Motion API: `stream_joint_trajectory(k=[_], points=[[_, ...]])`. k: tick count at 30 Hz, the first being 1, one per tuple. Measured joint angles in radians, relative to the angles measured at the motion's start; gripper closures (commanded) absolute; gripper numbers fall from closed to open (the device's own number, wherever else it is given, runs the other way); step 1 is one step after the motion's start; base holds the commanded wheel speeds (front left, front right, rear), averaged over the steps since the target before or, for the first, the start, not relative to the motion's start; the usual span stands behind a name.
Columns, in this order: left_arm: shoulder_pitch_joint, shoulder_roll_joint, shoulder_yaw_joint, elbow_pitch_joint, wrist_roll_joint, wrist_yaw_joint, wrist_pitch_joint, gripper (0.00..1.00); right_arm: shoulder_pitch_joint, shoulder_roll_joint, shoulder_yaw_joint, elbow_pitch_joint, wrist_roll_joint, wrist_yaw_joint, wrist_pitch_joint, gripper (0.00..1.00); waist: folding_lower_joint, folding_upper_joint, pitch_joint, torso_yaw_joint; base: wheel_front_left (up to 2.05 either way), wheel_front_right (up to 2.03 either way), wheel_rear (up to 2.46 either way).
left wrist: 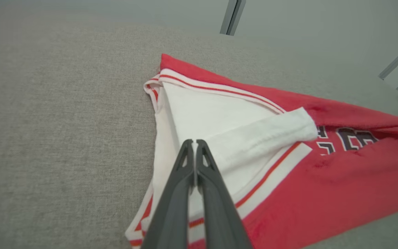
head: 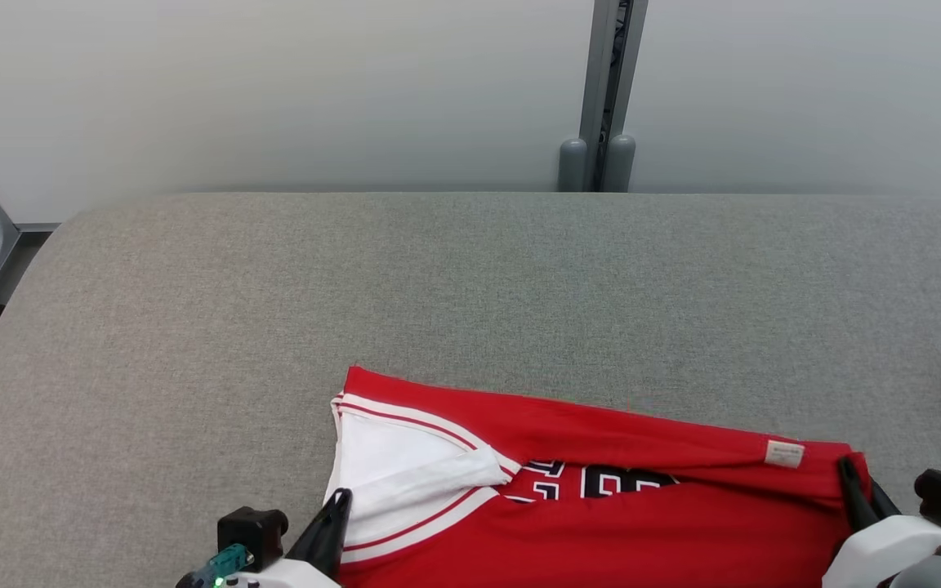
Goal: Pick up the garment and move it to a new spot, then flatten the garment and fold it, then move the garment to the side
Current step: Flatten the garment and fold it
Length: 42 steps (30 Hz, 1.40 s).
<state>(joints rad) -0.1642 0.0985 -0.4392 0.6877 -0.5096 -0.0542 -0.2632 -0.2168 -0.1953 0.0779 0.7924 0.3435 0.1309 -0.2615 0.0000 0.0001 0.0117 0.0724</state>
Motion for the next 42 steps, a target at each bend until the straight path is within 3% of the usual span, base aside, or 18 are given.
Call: stream_joint_trajectory(k=[1,2,6,11,21,31,32,33,42], points=[[0.005,0.003,0.010,-0.014,0.017,0.013,0.000,0.55,0.000,0.004,-0.018,0.002,0.003,0.000,0.000,0.00,0.0000,0.0000,0.000,0.000,0.00,0.00,0.00],[0.011,0.006,0.022,-0.031,0.030,0.029,0.000,0.02,0.000,0.006,-0.030,0.002,0.004,0.000,0.000,0.00,0.0000,0.0000,0.000,0.001,0.00,0.00,0.00],[0.046,0.007,0.060,-0.100,0.096,0.075,0.000,0.00,0.000,0.020,-0.064,-0.021,0.002,0.000,0.000,0.00,0.0000,0.0000,0.002,0.004,0.00,0.00,0.00],[0.079,-0.007,0.090,-0.164,0.154,0.095,0.000,0.00,0.002,0.026,-0.084,-0.034,0.002,0.000,0.000,0.00,0.0000,0.0000,0.008,0.007,0.00,0.00,0.00],[0.121,-0.039,0.126,-0.225,0.244,0.095,0.000,0.00,0.005,0.038,-0.072,0.080,0.032,0.000,0.000,0.00,0.0000,0.0000,0.016,0.018,0.00,0.00,0.00],[0.129,-0.048,0.145,-0.219,0.262,0.074,0.000,0.00,-0.057,0.039,0.021,0.210,0.131,-0.002,0.029,0.00,0.0000,0.0000,0.033,0.027,0.00,0.00,0.00],[0.128,-0.048,0.147,-0.218,0.263,0.073,0.000,0.00,-0.062,0.039,0.034,0.212,0.148,-0.003,0.044,0.60,0.0000,0.0000,0.035,0.027,0.00,0.00,0.00],[0.128,-0.049,0.149,-0.217,0.263,0.073,0.000,0.00,-0.067,0.037,0.046,0.212,0.163,-0.004,0.051,1.00,0.0000,0.0000,0.037,0.027,0.00,0.00,0.00],[0.126,-0.049,0.142,-0.207,0.254,0.073,0.000,0.00,-0.100,-0.009,0.069,0.220,0.201,0.004,0.012,1.00,0.0000,0.0000,0.033,0.017,0.00,0.00,0.00]])
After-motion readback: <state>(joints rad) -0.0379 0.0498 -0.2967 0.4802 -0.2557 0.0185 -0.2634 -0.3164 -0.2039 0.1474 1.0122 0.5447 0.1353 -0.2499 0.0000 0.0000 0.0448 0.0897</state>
